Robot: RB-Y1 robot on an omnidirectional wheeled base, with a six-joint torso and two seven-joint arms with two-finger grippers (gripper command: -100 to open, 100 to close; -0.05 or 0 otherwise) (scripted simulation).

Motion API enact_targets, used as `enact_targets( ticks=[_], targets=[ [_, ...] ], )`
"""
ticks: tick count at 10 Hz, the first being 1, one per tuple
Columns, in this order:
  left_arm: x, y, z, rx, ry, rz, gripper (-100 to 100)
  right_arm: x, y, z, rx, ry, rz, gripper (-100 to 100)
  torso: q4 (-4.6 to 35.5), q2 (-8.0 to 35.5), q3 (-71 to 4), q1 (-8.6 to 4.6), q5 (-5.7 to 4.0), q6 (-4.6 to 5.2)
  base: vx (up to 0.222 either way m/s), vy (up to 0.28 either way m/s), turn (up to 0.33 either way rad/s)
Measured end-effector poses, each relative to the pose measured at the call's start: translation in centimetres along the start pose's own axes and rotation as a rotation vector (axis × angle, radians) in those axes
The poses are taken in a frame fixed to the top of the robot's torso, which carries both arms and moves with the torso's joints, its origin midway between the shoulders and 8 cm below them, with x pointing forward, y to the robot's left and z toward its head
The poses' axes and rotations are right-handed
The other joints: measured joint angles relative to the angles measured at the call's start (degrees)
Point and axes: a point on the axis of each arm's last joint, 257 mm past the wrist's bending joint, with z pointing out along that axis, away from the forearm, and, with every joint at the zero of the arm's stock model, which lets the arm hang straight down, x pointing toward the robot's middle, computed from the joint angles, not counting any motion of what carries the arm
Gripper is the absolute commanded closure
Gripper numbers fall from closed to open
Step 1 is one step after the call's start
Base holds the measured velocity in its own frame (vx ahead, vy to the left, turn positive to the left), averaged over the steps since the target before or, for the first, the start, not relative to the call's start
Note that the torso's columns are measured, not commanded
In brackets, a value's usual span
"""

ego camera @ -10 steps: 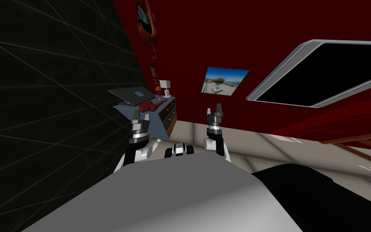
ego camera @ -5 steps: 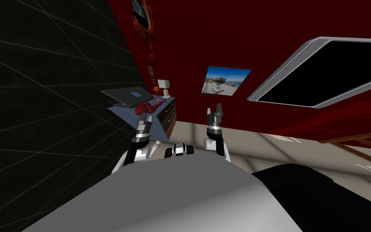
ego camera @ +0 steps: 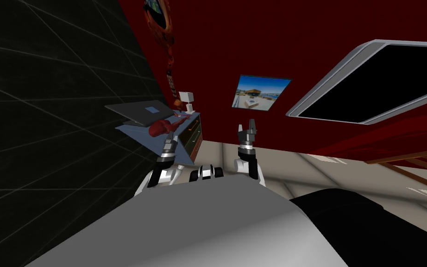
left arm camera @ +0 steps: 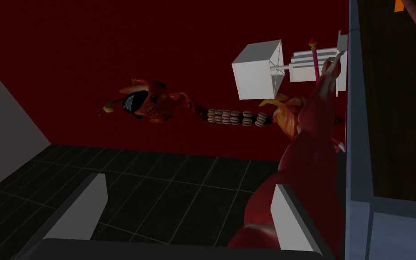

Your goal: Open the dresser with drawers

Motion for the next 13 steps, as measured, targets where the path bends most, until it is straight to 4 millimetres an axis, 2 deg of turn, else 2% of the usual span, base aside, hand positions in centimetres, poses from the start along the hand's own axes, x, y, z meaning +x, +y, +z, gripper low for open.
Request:
enact_targets(
  ticks=[7, 13],
  targets=[
    [2.1, 6.7, -0.5, -0.14, 0.02, 0.01, -100, 0.0, 0.0, 0.0, 0.0, 0.0, 0.0, 0, 0.0, 0.0, 0.0, -0.04, -0.01, -0.01, 0.112, 0.01, -0.034],
    [3.3, 10.9, -1.3, -0.225, 0.052, 0.032, -100, 0.0, 0.0, 0.0, 0.0, 0.0, 0.0, 0, 0.0, 0.0, 0.0, -0.03, -0.01, 0.0, 0.071, 0.004, -0.025]
  ],
)
